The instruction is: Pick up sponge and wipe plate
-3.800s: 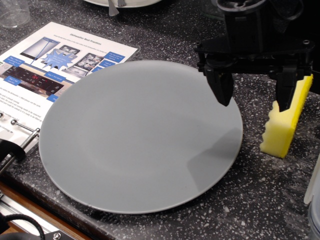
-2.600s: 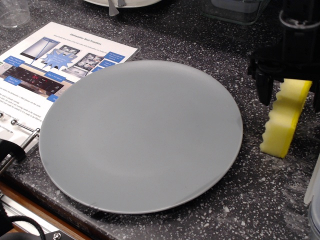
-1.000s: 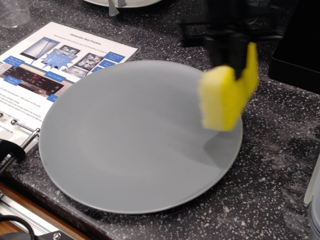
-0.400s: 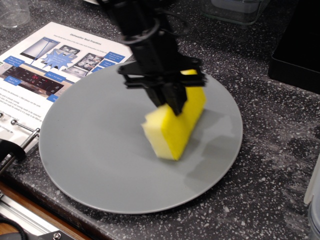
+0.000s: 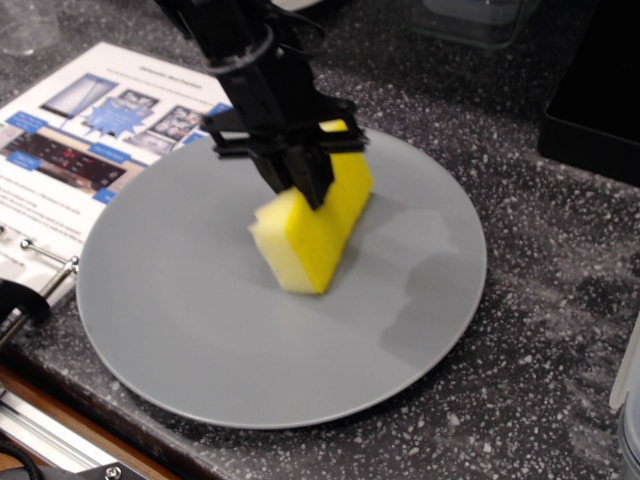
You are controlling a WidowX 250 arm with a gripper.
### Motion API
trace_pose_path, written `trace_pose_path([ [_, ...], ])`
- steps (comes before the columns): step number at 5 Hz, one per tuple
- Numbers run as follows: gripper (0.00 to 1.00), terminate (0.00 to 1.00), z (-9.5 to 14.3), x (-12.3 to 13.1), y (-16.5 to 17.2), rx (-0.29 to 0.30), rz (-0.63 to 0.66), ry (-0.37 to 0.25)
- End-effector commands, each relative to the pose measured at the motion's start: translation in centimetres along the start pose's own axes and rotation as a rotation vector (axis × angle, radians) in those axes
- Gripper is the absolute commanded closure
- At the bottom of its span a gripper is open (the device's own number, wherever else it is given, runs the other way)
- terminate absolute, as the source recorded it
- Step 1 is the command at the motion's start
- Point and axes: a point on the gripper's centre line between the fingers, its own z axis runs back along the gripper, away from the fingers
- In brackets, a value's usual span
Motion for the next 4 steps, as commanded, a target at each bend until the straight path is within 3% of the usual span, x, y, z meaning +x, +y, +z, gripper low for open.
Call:
trace_pose_path([
  [1, 1.00, 0.00, 0.8, 2.1, 3.6, 0.065, 0.033, 0.017],
  [2, 1.00, 0.00, 1.1, 3.3, 6.9, 0.169, 0.070, 0.028],
  [4, 1.00, 0.00, 4.8, 5.4, 10.6, 0.273, 0.116, 0.020],
])
